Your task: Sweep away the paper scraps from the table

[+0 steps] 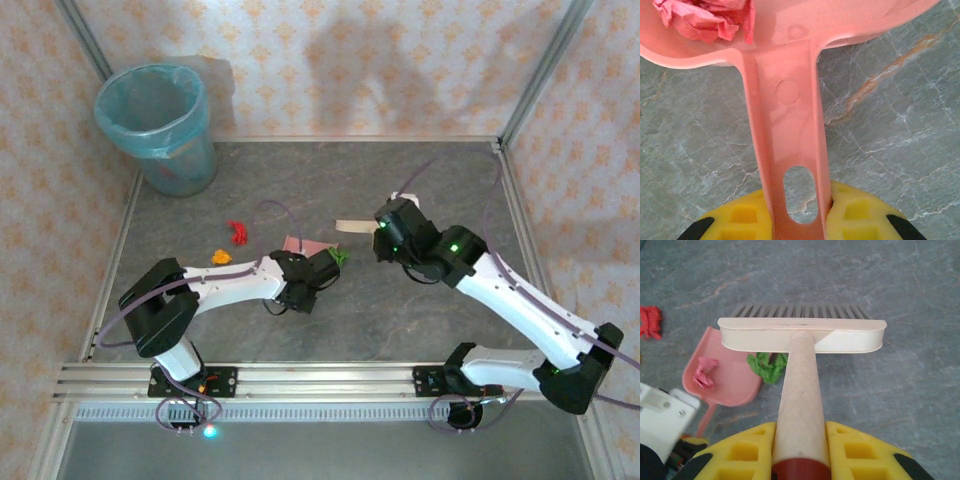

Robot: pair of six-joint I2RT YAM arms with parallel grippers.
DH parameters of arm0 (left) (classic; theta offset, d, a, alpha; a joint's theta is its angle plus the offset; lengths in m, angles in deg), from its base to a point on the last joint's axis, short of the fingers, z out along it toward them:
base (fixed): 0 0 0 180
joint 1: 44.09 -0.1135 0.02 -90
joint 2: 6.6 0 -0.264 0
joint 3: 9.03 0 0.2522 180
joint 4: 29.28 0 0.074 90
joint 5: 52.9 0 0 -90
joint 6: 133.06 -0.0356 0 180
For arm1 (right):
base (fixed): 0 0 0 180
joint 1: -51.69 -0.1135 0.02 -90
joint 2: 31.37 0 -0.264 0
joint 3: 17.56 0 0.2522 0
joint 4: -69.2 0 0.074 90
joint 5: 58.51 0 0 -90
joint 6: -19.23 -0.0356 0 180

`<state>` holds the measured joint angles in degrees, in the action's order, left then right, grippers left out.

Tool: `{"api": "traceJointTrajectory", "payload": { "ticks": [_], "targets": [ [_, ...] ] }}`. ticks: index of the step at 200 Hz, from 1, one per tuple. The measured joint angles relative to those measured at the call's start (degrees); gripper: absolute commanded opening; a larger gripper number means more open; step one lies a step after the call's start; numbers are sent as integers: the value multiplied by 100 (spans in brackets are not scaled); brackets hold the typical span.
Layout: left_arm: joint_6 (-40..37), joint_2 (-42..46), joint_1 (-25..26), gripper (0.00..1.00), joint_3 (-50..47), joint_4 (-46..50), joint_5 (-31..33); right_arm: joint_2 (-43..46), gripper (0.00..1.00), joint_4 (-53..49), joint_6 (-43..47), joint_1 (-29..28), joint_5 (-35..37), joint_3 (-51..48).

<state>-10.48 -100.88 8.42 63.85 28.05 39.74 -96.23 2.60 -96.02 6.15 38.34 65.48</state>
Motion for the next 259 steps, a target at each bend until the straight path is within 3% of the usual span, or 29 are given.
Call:
{"api": "traceJointTrajectory", "payload": {
  "ticks": [85, 139, 189, 259],
  "targets": [
    [190, -76, 0, 0, 385, 179, 131, 717, 0, -1502, 66, -2, -481, -581],
    [188, -127, 0, 0, 385, 229, 125, -52, 0, -914, 103, -7, -837, -719],
    [186, -168, 79, 0, 385, 295, 83, -514, 0, -26, 105, -2, -686, -691],
    [181, -168, 291, 0, 192, 358, 83, -824, 0, 103, 192, 96, -203, -503]
  ]
}}
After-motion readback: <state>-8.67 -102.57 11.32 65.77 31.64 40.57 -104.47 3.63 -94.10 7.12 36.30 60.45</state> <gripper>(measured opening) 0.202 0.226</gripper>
